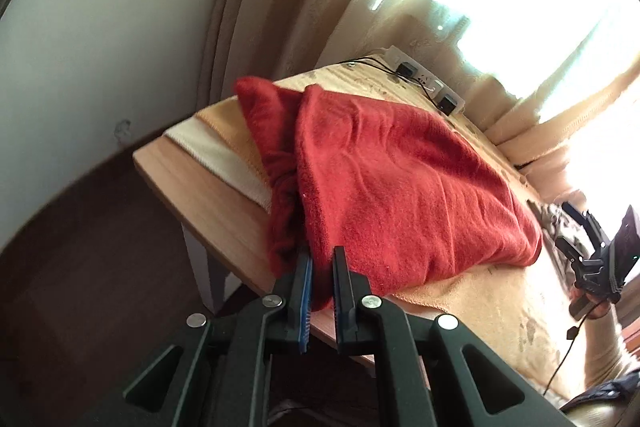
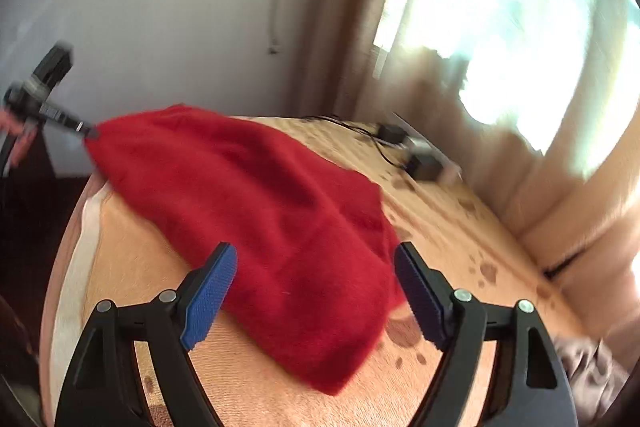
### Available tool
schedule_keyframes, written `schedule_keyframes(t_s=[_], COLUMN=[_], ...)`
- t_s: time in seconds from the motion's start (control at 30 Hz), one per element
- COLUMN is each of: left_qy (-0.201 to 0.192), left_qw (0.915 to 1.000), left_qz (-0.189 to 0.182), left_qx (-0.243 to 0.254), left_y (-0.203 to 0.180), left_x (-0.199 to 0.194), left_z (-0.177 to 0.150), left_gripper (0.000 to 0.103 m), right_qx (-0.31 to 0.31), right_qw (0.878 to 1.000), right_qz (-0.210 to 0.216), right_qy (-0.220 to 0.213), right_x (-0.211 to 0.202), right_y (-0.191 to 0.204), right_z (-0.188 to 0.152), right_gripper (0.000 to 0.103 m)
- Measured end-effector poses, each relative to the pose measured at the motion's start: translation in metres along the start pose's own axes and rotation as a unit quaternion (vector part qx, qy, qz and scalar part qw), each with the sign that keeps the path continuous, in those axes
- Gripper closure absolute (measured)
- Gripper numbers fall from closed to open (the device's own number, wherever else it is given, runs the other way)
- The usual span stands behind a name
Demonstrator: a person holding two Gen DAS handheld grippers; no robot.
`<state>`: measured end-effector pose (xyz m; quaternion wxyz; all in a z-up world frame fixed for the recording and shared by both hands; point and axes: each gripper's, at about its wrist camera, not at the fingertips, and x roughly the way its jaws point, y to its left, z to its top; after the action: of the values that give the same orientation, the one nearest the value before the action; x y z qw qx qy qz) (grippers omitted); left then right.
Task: Fold clothes
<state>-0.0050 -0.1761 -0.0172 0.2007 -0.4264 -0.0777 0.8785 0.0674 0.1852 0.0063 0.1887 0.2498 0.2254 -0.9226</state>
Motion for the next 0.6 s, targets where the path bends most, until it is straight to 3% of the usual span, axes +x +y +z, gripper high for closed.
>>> schedule_keyframes(t_s=[0.1, 0.27, 0.4, 0.47, 0.5, 0.57, 0.6], left_qy=[-0.008, -0.008, -0.045, -0.056, -0.055, -0.044, -0.042], left_qw=[0.9944, 0.9748, 0.9471, 0.9287, 0.9160, 0.8780, 0.8545], left_qz=[0.054, 0.130, 0.222, 0.240, 0.244, 0.246, 0.248], left_qx=[0.090, 0.181, 0.227, 0.277, 0.314, 0.408, 0.455], left_y=[-0.029, -0.050, -0.053, -0.062, -0.068, -0.085, -0.094], left_x=[-0.006, -0.007, -0.015, -0.015, -0.011, 0.003, 0.011], left_z=[-0.004, -0.011, -0.016, -0.024, -0.031, -0.053, -0.065], left_gripper=[0.094, 0.094, 0.094, 0.093, 0.087, 0.054, 0.021], right_qx=[-0.110, -0.133, -0.130, -0.123, -0.120, -0.124, -0.126], right_qw=[0.993, 0.988, 0.988, 0.988, 0.988, 0.988, 0.988], right_qz=[0.030, 0.059, 0.066, 0.067, 0.067, 0.059, 0.055], right_qy=[0.015, 0.045, 0.060, 0.069, 0.073, 0.075, 0.075], right_x=[0.020, 0.049, 0.062, 0.066, 0.068, 0.072, 0.073], right_y=[0.052, 0.073, 0.069, 0.065, 0.063, 0.062, 0.062], right_z=[0.003, 0.003, 0.000, -0.002, -0.003, -0.006, -0.007], right_gripper=[0.028, 0.034, 0.033, 0.032, 0.031, 0.029, 0.027])
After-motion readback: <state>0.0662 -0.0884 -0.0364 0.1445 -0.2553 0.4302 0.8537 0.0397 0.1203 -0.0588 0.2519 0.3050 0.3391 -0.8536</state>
